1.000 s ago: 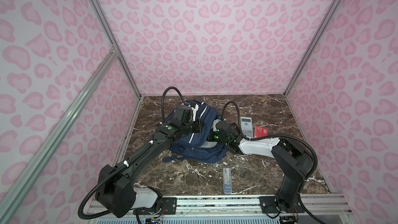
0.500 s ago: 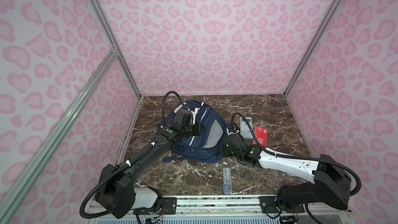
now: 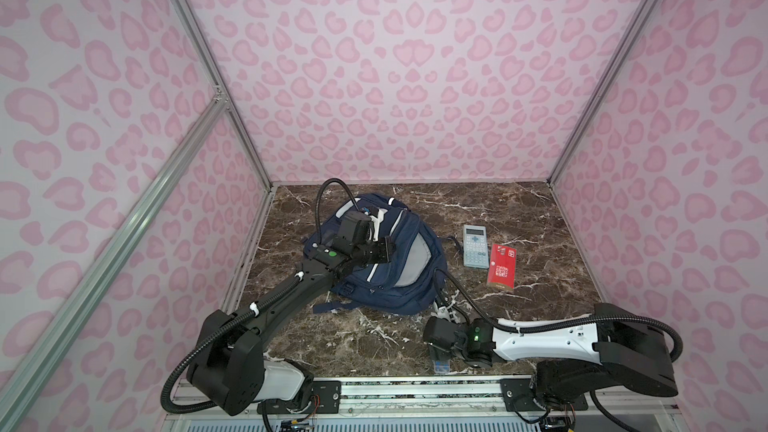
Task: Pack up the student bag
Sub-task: 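Grasp the clear plastic pen box on the table with the right gripper, then lower the pen box into the open bag with the right gripper and release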
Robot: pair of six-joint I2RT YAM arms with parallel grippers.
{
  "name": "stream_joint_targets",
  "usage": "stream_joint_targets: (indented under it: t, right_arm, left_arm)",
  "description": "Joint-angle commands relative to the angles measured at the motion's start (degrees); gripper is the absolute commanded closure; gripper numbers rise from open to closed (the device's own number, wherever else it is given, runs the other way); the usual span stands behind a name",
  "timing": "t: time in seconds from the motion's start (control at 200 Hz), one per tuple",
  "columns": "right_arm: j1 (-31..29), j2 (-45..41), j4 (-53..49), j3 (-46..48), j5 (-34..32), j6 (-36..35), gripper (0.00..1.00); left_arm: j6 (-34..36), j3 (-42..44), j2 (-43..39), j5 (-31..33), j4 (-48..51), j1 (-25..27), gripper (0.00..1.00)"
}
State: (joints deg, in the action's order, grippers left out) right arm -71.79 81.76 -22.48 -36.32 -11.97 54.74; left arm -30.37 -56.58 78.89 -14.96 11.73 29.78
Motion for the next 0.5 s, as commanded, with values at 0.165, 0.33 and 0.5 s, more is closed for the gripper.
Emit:
stream_joint_targets:
  t: [0.165, 0.33, 0.5]
  right_arm:
    - [1.1, 1.7, -1.2, 0.3, 1.7, 1.4, 0.51]
    - [4.9, -0.7, -3.8, -0.8, 0.8, -2.8, 0.58]
    - [10.9, -7.4, -2.4, -3.5, 4.8, -8.8, 0.58]
  left_arm:
    - [-0.6, 1.0, -0.6, 2.5, 0.0, -0.2, 0.97]
    - [0.0, 0.7, -1.0, 1.5, 0.6, -0.2, 0.97]
    - [0.2, -0.1, -1.7, -2.0, 0.7, -0.2, 0.97]
